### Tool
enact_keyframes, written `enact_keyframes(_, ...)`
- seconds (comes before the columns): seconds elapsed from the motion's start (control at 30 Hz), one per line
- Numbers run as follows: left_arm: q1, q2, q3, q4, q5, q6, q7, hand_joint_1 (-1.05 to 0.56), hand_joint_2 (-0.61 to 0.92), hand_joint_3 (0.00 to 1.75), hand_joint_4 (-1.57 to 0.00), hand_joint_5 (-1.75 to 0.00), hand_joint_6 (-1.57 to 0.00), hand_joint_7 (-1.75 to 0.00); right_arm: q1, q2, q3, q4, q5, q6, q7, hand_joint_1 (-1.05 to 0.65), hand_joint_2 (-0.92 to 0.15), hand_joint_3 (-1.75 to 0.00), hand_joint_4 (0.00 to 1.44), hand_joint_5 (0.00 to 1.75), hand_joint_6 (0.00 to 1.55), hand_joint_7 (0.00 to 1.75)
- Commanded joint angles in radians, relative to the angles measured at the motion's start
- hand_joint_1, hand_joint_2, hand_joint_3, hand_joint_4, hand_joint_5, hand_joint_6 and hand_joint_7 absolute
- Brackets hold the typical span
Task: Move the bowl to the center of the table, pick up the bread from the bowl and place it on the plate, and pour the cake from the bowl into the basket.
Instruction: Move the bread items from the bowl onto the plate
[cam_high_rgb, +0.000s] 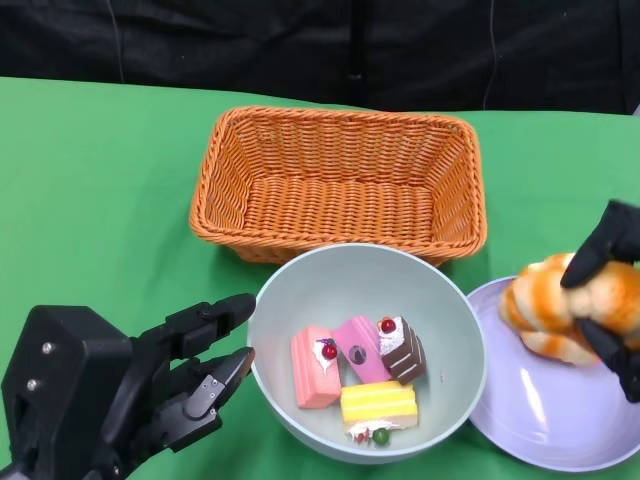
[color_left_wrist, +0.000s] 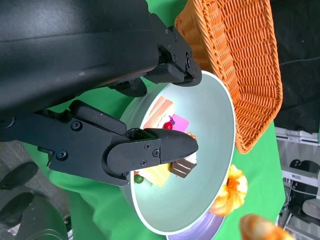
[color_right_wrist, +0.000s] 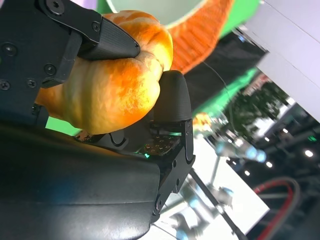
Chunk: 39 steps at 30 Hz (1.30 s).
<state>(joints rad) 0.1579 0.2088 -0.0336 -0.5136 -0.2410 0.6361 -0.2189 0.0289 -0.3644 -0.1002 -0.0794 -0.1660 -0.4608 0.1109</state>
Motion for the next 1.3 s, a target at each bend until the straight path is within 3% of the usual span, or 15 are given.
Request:
enact_keyframes(0.03, -0.001, 0.009, 0.003, -0.002, -0.005, -0.003, -0.011, -0.59, 0.92, 0.56, -0.28, -0.57, -0.38, -0.01, 0.023, -0.031, 0.004, -0.013, -0.032, 0.044, 0.029, 0.08, -0.10, -1.72, 1.01, 1.75, 0.90, 1.51)
enact_keyframes(0.27, 0.000, 0.006, 0.008, -0.017, -0.009, 0.012, -0.003, -0.60, 0.92, 0.54, -0.29, -0.59, -0.40, -0.02, 0.045, -0.099, 0.037, -0.112, -0.060, 0.246, 0.178, 0.15, -0.23, -1.54, 0.92, 1.74, 0.86, 1.51)
enact_keyframes(0.6, -0.015, 0.005, -0.001, -0.014, 0.000, 0.020, 0.002, -0.59, 0.92, 0.56, -0.29, -0.60, -0.41, -0.02, -0.015, -0.137, 0.077, -0.076, -0.103, 0.312, 0.230, 0.15, -0.32, -1.39, 0.90, 1.72, 0.85, 1.49)
enact_keyframes(0.7, -0.018, 0.005, -0.005, -0.010, 0.004, 0.022, 0.002, -0.58, 0.92, 0.56, -0.29, -0.61, -0.41, -0.02, -0.065, -0.200, 0.142, -0.063, -0.218, 0.417, 0.301, -0.04, -0.73, -0.60, 0.88, 0.90, 0.84, 0.52)
enact_keyframes(0.73, -0.019, 0.004, -0.006, -0.010, 0.004, 0.024, 0.004, -0.58, 0.92, 0.56, -0.29, -0.61, -0.42, -0.02, -0.083, -0.217, 0.164, -0.062, -0.244, 0.456, 0.335, -0.09, -0.84, -0.38, 0.86, 0.63, 0.83, 0.26)
enact_keyframes(0.77, -0.018, 0.003, -0.006, -0.010, 0.005, 0.025, 0.005, -0.58, 0.92, 0.56, -0.29, -0.61, -0.42, -0.02, -0.101, -0.228, 0.183, -0.058, -0.258, 0.491, 0.369, -0.12, -0.88, -0.30, 0.81, 0.45, 0.76, 0.13)
enact_keyframes(0.83, -0.017, 0.002, -0.006, -0.009, 0.006, 0.022, 0.004, -0.58, 0.92, 0.56, -0.29, -0.61, -0.42, -0.02, -0.129, -0.255, 0.218, -0.038, -0.287, 0.506, 0.411, -0.28, -0.91, -0.22, 0.59, 0.15, 0.50, 0.03)
enact_keyframes(0.97, -0.012, 0.001, -0.004, -0.014, 0.006, 0.025, 0.006, -0.58, 0.92, 0.56, -0.29, -0.62, -0.42, -0.02, -0.133, -0.289, 0.248, -0.019, -0.331, 0.470, 0.408, -0.55, -0.92, -0.21, 0.27, 0.01, 0.19, 0.00)
enact_keyframes(1.13, -0.010, 0.005, -0.002, -0.011, 0.005, 0.019, -0.001, -0.59, 0.92, 0.55, -0.29, -0.62, -0.43, -0.02, -0.112, -0.286, 0.242, -0.027, -0.345, 0.438, 0.366, -0.67, -0.92, -0.19, 0.10, 0.00, 0.10, 0.00)
enact_keyframes(1.3, -0.012, 0.008, -0.001, -0.013, 0.005, 0.025, -0.001, -0.59, 0.92, 0.55, -0.29, -0.62, -0.43, -0.02, -0.096, -0.282, 0.238, -0.027, -0.370, 0.400, 0.305, -0.70, -0.92, -0.19, 0.05, 0.00, 0.09, 0.00)
